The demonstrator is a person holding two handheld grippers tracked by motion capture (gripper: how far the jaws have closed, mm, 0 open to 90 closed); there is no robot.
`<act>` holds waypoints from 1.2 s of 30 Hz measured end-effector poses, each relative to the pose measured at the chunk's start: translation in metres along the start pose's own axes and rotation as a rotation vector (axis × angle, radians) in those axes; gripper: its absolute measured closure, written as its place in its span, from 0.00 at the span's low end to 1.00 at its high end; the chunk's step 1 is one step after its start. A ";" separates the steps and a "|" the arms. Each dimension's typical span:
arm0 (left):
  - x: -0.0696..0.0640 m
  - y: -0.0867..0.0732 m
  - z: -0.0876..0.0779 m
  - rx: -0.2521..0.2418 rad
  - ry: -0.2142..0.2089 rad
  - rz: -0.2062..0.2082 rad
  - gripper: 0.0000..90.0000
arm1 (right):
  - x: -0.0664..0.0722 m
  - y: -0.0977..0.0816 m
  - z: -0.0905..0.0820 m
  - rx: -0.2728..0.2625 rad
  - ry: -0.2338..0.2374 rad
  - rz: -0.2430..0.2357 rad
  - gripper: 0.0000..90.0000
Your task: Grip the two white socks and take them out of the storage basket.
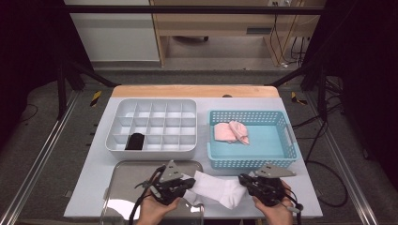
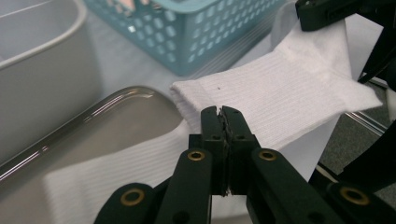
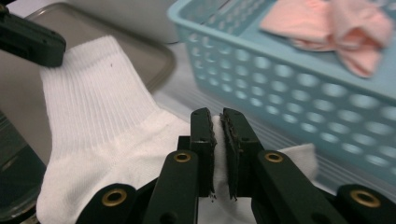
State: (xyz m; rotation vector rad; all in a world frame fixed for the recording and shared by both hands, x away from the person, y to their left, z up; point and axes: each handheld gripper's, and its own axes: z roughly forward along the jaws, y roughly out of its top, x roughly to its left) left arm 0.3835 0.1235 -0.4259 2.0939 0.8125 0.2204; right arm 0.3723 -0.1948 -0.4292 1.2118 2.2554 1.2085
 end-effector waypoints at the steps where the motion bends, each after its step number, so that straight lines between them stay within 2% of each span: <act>1: 0.004 -0.003 -0.004 0.001 0.010 -0.008 0.98 | 0.005 0.003 0.009 0.013 0.014 -0.004 0.92; 5: 0.021 -0.016 -0.010 0.024 0.050 -0.039 0.98 | 0.019 0.009 0.040 0.061 0.035 -0.007 0.91; 7: 0.028 -0.021 -0.010 0.030 0.072 -0.052 0.98 | 0.025 0.011 0.058 0.081 0.035 -0.025 0.89; 10: 0.035 -0.027 -0.007 0.043 0.088 -0.073 0.98 | 0.026 0.011 0.074 0.100 0.023 -0.024 0.84; 11: 0.037 -0.028 -0.006 0.045 0.101 -0.069 0.97 | 0.025 0.011 0.077 0.089 0.018 -0.019 0.82; 13: 0.040 -0.028 -0.004 0.045 0.108 -0.071 0.97 | 0.024 0.011 0.074 0.060 0.023 -0.018 0.78; 16: 0.041 -0.030 -0.003 0.037 0.107 -0.076 0.97 | 0.019 0.014 0.053 -0.017 0.017 -0.015 0.72; 21: 0.043 -0.036 -0.004 0.026 0.099 -0.103 0.87 | 0.007 0.010 0.031 -0.063 -0.024 -0.009 0.69; 23: 0.043 -0.038 -0.007 0.017 0.091 -0.116 0.80 | -0.004 0.001 0.023 -0.053 -0.077 0.000 0.68; 25: 0.041 -0.041 -0.011 0.002 0.090 -0.120 0.76 | -0.017 -0.011 0.023 -0.026 -0.105 0.050 0.68; 27: 0.039 -0.044 -0.012 0.005 0.099 -0.118 0.74 | -0.024 -0.017 0.025 -0.004 -0.109 0.085 0.68; 29: 0.038 -0.046 -0.009 0.014 0.098 -0.128 0.74 | -0.028 -0.020 0.028 0.011 -0.111 0.093 0.68; 31: 0.038 -0.048 -0.005 0.030 0.100 -0.121 0.74 | -0.030 -0.023 0.032 0.026 -0.113 0.097 0.70; 34: 0.036 -0.049 0.000 0.046 0.110 -0.126 0.79 | -0.031 -0.025 0.038 0.070 -0.109 0.092 0.77; 36: 0.035 -0.050 0.001 0.047 0.128 -0.115 0.83 | -0.031 -0.026 0.040 0.089 -0.096 0.093 0.83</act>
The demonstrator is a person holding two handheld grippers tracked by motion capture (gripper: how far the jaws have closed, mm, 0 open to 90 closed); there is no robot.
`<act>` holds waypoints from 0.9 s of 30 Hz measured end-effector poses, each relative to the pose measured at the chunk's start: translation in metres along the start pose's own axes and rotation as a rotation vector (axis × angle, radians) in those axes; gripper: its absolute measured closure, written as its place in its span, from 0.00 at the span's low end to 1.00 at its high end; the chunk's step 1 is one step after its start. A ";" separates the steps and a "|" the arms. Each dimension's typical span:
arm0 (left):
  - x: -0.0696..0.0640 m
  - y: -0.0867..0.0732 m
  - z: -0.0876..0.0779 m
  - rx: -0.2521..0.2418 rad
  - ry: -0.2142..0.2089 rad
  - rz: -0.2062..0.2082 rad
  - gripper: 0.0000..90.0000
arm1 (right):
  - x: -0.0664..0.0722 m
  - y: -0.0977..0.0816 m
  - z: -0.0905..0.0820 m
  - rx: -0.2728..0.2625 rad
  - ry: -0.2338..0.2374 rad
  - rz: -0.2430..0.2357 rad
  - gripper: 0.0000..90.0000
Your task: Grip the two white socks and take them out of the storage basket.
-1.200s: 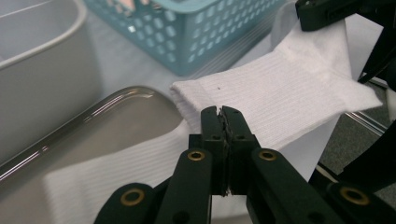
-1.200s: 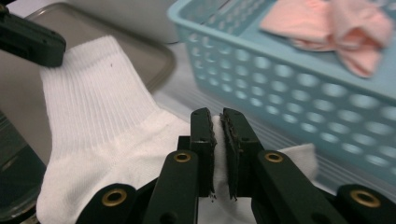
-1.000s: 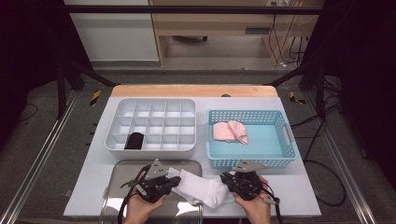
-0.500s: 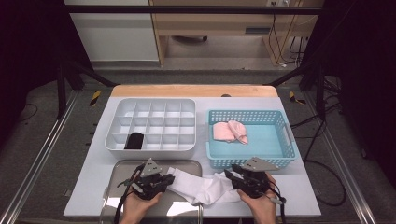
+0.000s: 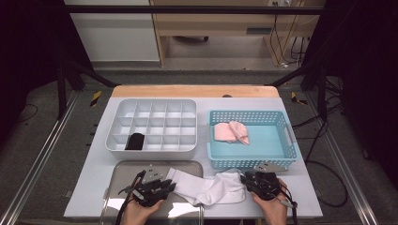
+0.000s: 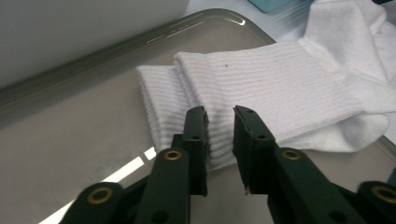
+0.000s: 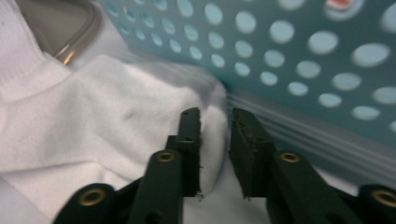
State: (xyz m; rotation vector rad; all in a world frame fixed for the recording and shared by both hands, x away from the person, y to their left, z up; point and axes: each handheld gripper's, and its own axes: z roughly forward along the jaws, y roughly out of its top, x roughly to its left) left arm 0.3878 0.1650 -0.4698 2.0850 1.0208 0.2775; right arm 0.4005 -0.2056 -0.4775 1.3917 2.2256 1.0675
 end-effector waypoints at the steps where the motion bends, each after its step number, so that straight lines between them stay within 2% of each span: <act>1: -0.001 0.000 0.000 -0.001 0.009 0.004 0.86 | 0.001 -0.001 0.001 0.014 0.004 0.004 0.86; 3: 0.000 0.001 -0.001 -0.007 0.014 0.005 0.93 | 0.001 -0.001 0.002 0.021 0.013 -0.003 0.91; 5: 0.001 0.001 -0.003 -0.013 0.005 0.002 0.96 | 0.001 0.001 -0.001 0.017 0.007 -0.006 0.95; 8: 0.001 0.002 -0.006 -0.030 -0.004 0.003 0.97 | 0.002 0.002 -0.005 0.004 0.002 -0.012 0.94; 9: 0.002 0.004 -0.011 -0.048 -0.015 -0.002 0.97 | 0.005 0.004 -0.013 -0.016 -0.001 -0.025 0.95; 12: 0.006 0.007 -0.022 -0.088 -0.038 -0.017 0.97 | 0.009 0.006 -0.023 -0.036 0.006 -0.024 0.96; 16: 0.016 0.009 -0.032 -0.110 -0.028 -0.035 0.97 | 0.016 0.009 -0.036 -0.065 0.024 -0.029 0.97; 20: 0.024 0.009 -0.033 -0.097 -0.020 -0.059 0.97 | 0.024 0.010 -0.042 -0.070 0.067 -0.020 0.97; 27: 0.035 0.008 -0.031 -0.059 -0.023 -0.078 0.97 | 0.030 0.009 -0.035 -0.022 0.107 -0.010 0.97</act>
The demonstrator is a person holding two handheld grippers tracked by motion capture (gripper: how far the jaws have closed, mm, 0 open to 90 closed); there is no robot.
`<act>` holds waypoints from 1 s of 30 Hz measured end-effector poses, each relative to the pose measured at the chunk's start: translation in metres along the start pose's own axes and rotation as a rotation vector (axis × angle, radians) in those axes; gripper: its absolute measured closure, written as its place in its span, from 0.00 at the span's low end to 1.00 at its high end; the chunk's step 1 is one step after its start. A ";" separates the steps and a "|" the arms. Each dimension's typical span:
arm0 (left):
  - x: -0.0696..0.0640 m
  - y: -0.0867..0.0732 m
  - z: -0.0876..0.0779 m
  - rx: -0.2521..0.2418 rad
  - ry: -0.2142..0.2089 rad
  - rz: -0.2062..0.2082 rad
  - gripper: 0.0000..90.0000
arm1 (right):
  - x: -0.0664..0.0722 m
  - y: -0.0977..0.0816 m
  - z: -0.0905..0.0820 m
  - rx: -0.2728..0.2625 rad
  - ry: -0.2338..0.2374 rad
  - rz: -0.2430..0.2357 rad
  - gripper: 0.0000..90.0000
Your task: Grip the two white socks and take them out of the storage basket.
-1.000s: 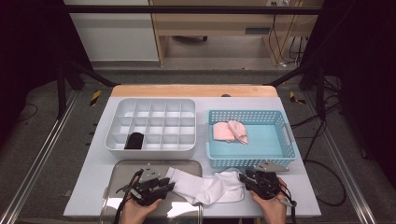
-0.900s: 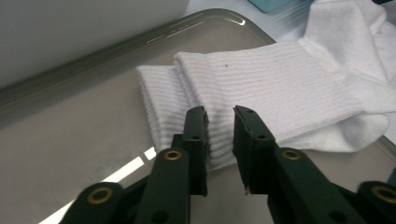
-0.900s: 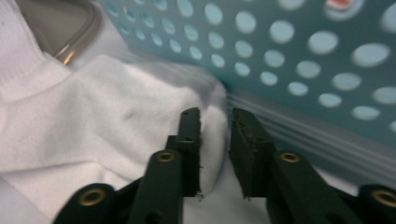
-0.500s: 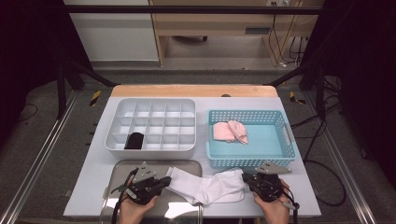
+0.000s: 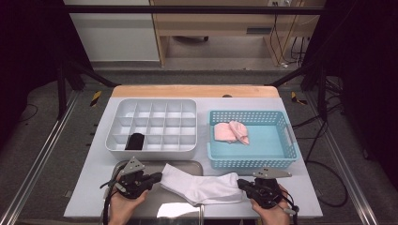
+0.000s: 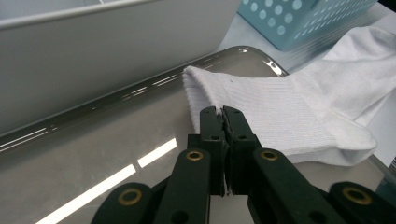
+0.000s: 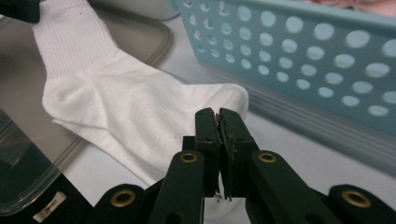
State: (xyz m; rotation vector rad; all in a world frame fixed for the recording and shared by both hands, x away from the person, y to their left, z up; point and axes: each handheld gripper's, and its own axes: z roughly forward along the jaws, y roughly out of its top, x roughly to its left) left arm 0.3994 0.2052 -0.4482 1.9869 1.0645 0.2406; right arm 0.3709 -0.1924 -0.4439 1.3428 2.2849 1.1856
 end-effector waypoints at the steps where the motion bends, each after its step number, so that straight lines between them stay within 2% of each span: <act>1: 0.000 0.000 0.002 0.009 -0.002 0.000 0.96 | 0.000 -0.001 0.002 0.011 -0.002 -0.001 0.97; 5: -0.004 -0.002 0.007 0.034 -0.015 0.013 0.96 | -0.001 -0.004 0.006 0.047 -0.020 0.006 0.97; 11: -0.008 -0.002 0.006 0.027 -0.052 0.018 0.97 | -0.006 -0.010 0.002 0.037 -0.043 0.011 0.96; 14: -0.008 -0.002 0.008 0.046 -0.050 0.020 0.97 | -0.007 -0.013 0.007 0.055 -0.046 0.016 0.94; 15: -0.008 -0.003 0.009 0.058 -0.046 0.023 0.96 | -0.009 -0.015 0.009 0.060 -0.055 0.004 0.92; 17: -0.009 -0.004 0.012 0.077 -0.032 0.028 0.96 | -0.011 -0.017 0.013 0.069 -0.057 0.010 0.89; 21: -0.010 -0.006 0.014 0.082 -0.014 0.033 0.95 | -0.013 -0.018 0.012 0.044 -0.064 0.012 0.84; 24: -0.010 -0.007 0.015 0.061 0.028 0.036 0.80 | -0.013 -0.019 0.008 0.024 -0.066 0.016 0.82; 30: -0.010 -0.010 0.021 0.054 0.053 0.045 0.73 | -0.012 -0.026 0.012 0.051 -0.062 0.020 0.80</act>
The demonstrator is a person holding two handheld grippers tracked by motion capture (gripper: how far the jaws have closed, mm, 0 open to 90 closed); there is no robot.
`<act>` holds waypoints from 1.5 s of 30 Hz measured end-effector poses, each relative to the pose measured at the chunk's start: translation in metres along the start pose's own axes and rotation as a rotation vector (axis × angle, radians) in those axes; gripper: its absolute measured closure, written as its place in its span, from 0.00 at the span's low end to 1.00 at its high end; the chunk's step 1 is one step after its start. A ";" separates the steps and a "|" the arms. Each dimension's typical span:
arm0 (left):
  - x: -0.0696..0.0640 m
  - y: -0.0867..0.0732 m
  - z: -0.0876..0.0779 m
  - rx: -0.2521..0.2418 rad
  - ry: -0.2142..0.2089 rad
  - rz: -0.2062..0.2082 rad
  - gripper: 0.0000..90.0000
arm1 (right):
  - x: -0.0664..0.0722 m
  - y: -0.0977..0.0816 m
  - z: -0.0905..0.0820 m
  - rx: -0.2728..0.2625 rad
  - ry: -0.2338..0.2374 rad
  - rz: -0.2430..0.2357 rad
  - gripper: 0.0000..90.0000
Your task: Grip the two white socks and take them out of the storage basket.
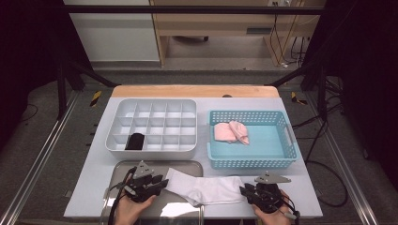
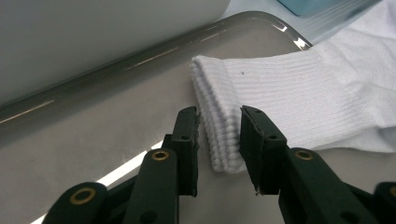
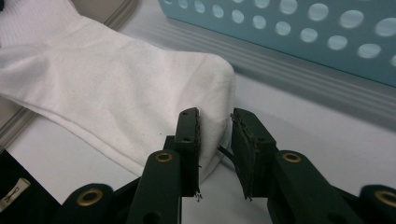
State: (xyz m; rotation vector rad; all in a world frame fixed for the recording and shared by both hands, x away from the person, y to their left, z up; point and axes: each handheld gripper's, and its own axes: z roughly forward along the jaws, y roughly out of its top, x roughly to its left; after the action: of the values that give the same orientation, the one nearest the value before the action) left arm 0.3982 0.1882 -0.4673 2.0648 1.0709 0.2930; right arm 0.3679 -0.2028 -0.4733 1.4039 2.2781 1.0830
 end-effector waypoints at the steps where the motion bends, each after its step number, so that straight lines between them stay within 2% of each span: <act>1: 0.000 0.000 0.001 -0.003 0.000 0.000 0.73 | 0.000 0.000 0.000 0.005 0.002 -0.004 0.80; 5: 0.000 -0.002 0.006 -0.005 -0.019 -0.014 0.74 | 0.004 0.001 0.006 0.051 -0.002 -0.020 0.81; 7: -0.002 -0.003 0.010 0.001 -0.033 -0.017 0.75 | 0.005 0.001 0.007 0.047 -0.002 -0.019 0.82; 8: -0.003 -0.002 0.010 0.004 -0.027 -0.015 0.76 | 0.004 0.001 0.007 0.048 -0.003 -0.016 0.84; 11: -0.003 -0.001 0.010 0.013 -0.034 -0.027 0.82 | 0.001 0.002 0.006 0.049 0.023 0.010 0.90; 14: -0.003 -0.001 0.007 0.007 -0.046 -0.028 0.87 | -0.003 0.002 0.005 0.043 0.036 0.020 0.92; 17: -0.006 0.000 0.006 -0.002 -0.067 -0.026 0.88 | -0.008 0.005 0.005 0.021 -0.011 0.010 0.91; 20: -0.011 0.001 0.006 -0.007 -0.057 -0.004 0.88 | -0.012 0.007 0.007 0.016 -0.033 0.006 0.90; 21: -0.012 0.000 0.006 -0.002 -0.048 0.009 0.87 | -0.013 0.008 0.007 -0.003 -0.062 -0.004 0.81; 23: -0.011 0.000 0.007 -0.006 -0.050 0.007 0.85 | -0.011 0.010 0.004 -0.036 -0.074 -0.017 0.77; 26: -0.008 0.000 0.007 -0.017 -0.048 0.003 0.78 | -0.006 0.015 -0.007 -0.125 -0.087 -0.040 0.74; 27: -0.008 0.000 0.008 -0.022 -0.050 -0.003 0.78 | -0.002 0.018 -0.011 -0.157 -0.072 -0.046 0.74; 30: -0.007 0.001 0.009 -0.018 -0.057 -0.007 0.79 | 0.012 0.023 -0.012 -0.181 0.003 -0.066 0.75; 33: -0.007 0.002 0.009 -0.019 -0.056 -0.013 0.84 | 0.038 0.027 -0.001 -0.164 0.104 -0.121 0.76; 36: -0.007 0.003 0.008 -0.018 -0.055 -0.012 0.88 | 0.060 0.030 0.011 -0.142 0.180 -0.163 0.75; 40: -0.006 0.005 0.009 -0.019 -0.041 -0.002 0.90 | 0.080 0.030 0.027 -0.115 0.239 -0.200 0.73; 45: -0.004 0.006 0.011 -0.022 -0.040 -0.009 0.90 | 0.088 0.027 0.035 -0.102 0.275 -0.200 0.71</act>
State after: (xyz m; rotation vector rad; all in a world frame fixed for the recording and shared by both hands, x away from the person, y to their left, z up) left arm 0.4050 0.1771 -0.4700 2.0374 1.0476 0.2569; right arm 0.3607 -0.1047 -0.4640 1.0155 2.4445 1.3746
